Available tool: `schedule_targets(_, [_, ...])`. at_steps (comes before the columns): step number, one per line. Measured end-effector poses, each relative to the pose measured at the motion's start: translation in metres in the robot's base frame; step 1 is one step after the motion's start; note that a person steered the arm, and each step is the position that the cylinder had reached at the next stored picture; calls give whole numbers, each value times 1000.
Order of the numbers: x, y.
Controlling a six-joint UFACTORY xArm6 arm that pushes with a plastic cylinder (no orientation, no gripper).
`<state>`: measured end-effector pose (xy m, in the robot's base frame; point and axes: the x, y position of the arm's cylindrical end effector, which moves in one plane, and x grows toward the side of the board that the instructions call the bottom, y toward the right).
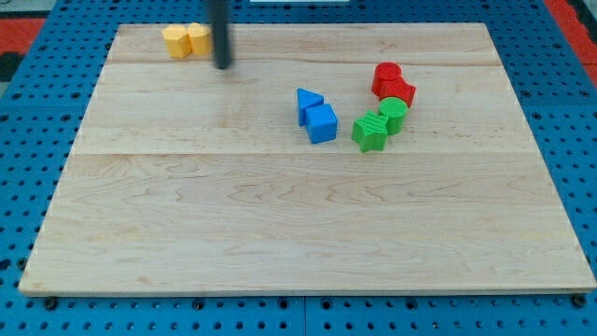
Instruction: Move the yellow hexagon diagonally to the red circle
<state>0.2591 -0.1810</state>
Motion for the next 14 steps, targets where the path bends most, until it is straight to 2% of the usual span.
schedule_targets(1, [-43, -97])
schedule_targets(2, [-47, -76])
schedule_targets(3, [-59, -29])
schedule_targets(4, [-56, -26])
schedule_targets(5, [-14, 21])
schedule_targets(6, [-11, -19])
schedule_targets(7, [-63, -56])
schedule_targets(8, [-67, 8])
schedule_targets(9, [-55, 127])
schedule_targets(10, [-15, 184])
schedule_targets(11, [-8, 186])
schedule_targets(12, [-48, 181])
schedule_targets(13, [-66, 185])
schedule_targets(14, [-58, 230])
